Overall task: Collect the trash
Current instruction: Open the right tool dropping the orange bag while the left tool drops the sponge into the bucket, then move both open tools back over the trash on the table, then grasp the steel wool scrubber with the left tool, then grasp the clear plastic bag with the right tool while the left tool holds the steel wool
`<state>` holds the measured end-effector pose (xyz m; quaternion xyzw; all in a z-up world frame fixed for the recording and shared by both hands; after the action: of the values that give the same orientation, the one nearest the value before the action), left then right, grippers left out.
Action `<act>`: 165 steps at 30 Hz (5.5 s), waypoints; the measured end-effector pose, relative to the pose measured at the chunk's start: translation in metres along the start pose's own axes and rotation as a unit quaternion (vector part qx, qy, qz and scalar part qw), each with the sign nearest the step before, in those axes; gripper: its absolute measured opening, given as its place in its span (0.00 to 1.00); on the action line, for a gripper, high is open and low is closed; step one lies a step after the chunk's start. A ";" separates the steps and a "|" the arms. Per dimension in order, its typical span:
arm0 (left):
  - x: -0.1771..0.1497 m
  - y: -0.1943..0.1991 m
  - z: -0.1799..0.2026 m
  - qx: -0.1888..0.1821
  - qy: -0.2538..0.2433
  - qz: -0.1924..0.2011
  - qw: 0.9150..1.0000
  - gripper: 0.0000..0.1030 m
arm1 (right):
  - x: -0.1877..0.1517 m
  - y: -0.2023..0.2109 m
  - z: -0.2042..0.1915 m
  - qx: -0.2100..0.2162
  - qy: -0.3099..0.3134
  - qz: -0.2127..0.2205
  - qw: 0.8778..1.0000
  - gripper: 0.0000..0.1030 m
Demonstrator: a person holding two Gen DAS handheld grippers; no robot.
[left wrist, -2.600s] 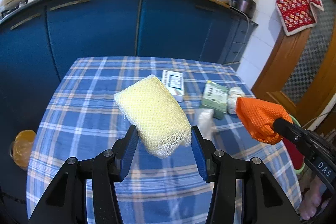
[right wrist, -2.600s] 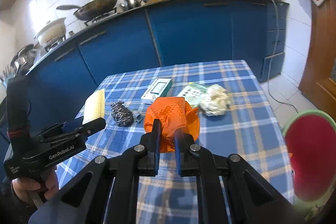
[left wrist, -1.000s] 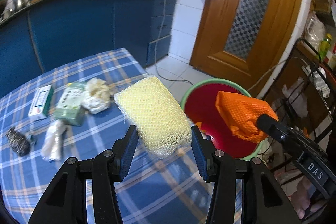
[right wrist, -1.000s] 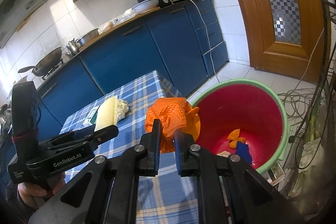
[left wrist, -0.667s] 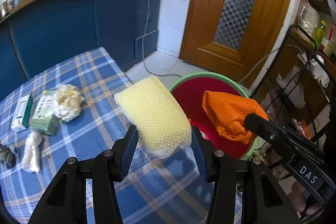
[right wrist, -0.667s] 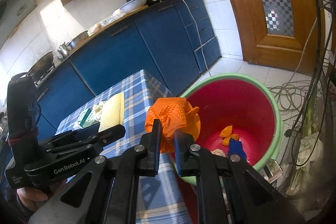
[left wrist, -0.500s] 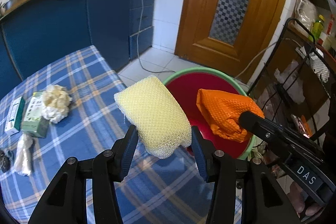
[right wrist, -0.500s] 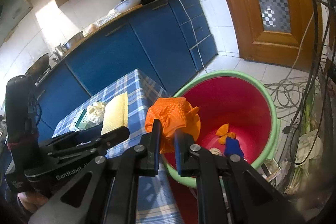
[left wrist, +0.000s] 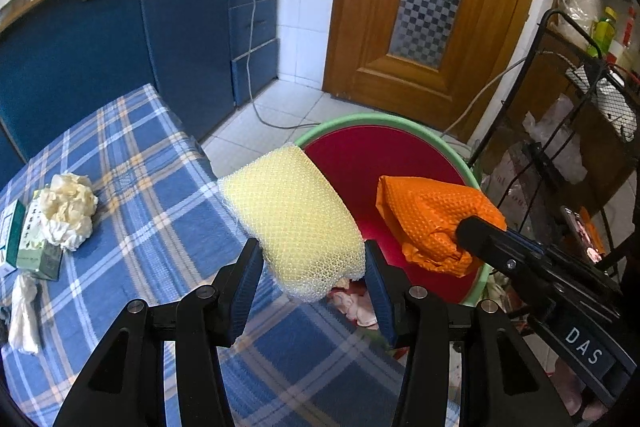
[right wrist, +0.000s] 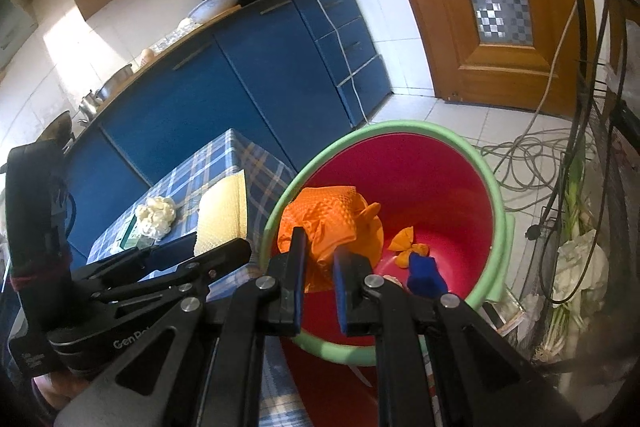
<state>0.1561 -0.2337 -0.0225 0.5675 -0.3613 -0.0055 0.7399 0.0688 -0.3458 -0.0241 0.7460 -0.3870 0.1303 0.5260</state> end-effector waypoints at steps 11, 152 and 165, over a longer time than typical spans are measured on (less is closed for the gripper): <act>0.004 -0.011 0.005 0.002 -0.004 -0.008 1.000 0.51 | -0.001 -0.007 0.015 -0.015 -0.025 -0.009 1.000 0.20; -0.149 0.111 -0.336 0.084 0.367 0.083 0.923 0.38 | -0.074 -0.167 -0.309 0.047 0.237 -0.168 0.956 0.59; -0.161 0.126 -0.314 0.108 0.346 0.082 0.928 0.38 | -0.079 -0.166 -0.308 0.043 0.243 -0.171 0.954 0.34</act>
<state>0.1567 0.1407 -0.0311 0.5789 -0.1271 0.2911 0.7510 0.2002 -0.0141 -0.0582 0.7686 -0.1083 0.2325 0.5860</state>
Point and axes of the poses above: each gripper's, at about its wrist camera, not at the fingertips, and y roughly against the way its jaws point, z to its right, x to its top, the point moved 2 cm from there along -y, roughly the way its jaws point, and after that the axes turned 7 degrees about -z, right-handed, at the moved point
